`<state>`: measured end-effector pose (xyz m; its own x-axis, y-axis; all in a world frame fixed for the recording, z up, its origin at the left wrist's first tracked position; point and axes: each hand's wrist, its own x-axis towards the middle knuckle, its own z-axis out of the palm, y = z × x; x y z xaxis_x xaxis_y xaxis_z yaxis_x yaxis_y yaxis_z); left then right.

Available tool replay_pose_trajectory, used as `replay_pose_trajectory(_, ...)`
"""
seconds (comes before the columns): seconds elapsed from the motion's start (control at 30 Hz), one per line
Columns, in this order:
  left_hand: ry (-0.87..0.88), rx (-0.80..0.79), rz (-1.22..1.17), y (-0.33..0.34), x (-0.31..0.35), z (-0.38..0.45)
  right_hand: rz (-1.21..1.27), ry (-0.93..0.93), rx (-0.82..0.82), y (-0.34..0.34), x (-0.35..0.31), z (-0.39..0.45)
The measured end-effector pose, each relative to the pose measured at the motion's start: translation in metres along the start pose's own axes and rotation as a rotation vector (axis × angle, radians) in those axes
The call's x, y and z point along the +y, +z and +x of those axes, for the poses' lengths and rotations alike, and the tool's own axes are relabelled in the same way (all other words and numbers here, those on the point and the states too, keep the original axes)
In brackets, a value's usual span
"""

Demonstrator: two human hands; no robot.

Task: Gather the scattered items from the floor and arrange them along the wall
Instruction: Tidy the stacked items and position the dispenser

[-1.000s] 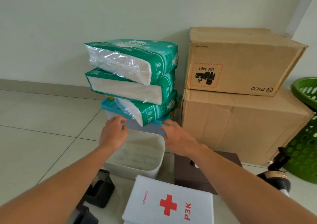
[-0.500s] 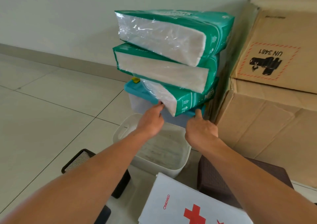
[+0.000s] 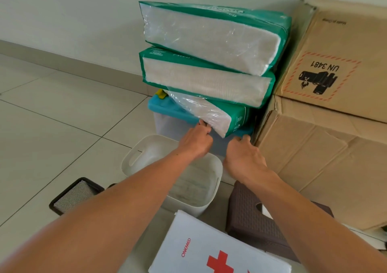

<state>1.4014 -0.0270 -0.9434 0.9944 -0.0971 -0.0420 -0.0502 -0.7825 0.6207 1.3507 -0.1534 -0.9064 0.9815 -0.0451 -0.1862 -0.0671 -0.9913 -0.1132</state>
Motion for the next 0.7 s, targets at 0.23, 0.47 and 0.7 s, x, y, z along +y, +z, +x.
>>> replay_pose_trajectory(0.23,-0.026,-0.048,-0.099,-0.006,0.003,-0.004,0.457,-0.034,-0.063,-0.006,0.000,-0.006)
replay_pose_trajectory(0.47,-0.168,0.250,-0.572,-0.033,-0.003,-0.015,0.908,0.090,0.110,-0.015,-0.010,0.008)
replay_pose_trajectory(0.7,-0.202,0.206,-0.565,-0.043,-0.014,-0.028,1.680,0.314,-0.049,-0.019,-0.030,0.034)
